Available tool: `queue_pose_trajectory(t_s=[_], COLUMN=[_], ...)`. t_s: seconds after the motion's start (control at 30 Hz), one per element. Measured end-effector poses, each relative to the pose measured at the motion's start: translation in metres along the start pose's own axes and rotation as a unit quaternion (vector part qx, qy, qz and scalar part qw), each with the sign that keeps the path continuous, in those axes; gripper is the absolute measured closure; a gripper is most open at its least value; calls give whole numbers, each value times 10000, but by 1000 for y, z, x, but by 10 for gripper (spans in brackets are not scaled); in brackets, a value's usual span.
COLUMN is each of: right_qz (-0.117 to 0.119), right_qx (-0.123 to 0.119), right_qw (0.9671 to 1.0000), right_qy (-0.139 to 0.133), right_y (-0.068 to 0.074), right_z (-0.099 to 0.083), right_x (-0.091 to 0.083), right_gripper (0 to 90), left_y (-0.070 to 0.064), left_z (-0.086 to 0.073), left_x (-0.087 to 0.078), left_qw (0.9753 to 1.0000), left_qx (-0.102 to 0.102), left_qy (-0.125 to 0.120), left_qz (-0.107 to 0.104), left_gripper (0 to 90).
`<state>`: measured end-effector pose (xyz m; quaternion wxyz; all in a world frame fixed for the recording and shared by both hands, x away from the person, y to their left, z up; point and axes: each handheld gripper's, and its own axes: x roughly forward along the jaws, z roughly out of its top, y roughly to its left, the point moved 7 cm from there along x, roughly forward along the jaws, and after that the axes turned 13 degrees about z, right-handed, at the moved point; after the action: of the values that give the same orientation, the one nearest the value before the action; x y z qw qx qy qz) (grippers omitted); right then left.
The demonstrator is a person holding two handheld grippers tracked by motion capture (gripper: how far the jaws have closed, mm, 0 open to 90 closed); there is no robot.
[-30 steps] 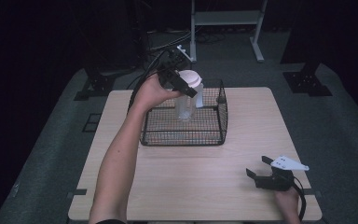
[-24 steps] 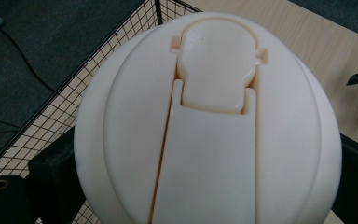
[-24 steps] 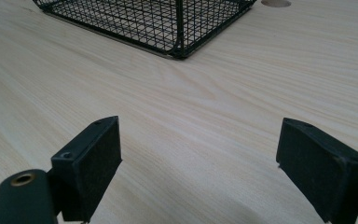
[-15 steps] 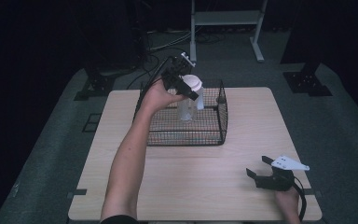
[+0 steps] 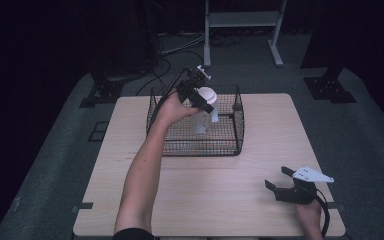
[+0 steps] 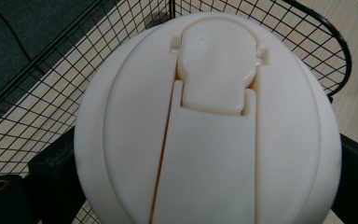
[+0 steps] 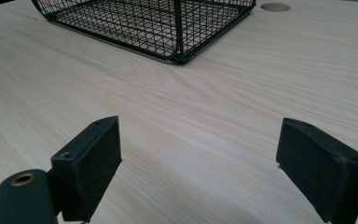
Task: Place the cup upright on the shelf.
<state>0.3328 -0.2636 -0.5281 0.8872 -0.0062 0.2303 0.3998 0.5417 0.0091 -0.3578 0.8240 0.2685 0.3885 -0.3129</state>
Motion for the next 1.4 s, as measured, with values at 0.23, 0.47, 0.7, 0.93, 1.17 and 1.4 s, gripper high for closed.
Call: queue_pose_trajectory(t_s=[0.23,0.47,0.7,0.93,1.17,1.4], right_qz=[-22,-66,-75,-95,-109,-106], right_qx=[0,7,11,3,-23,-22], right_qw=[10000,9999,9999,9999,9999,9999], right_qy=[56,103,119,116,131,134], right_y=[0,0,1,1,1,1], right_z=[-1,-1,-1,-1,-1,-1], right_x=[0,1,2,2,2,2], right_gripper=[129,129,129,129,129,129], left_y=[0,-1,-2,-1,-3,-3], left_z=[-3,-9,-16,-22,-23,-25], left_x=[14,27,37,41,40,39], left_qw=[10000,10000,9998,9996,9997,9997], left_qx=[-52,-60,-151,-243,-180,-183], left_qy=[41,36,-33,-124,-108,-147], left_qz=[21,69,111,55,89,94], left_gripper=[51,51,50,50,48,46])
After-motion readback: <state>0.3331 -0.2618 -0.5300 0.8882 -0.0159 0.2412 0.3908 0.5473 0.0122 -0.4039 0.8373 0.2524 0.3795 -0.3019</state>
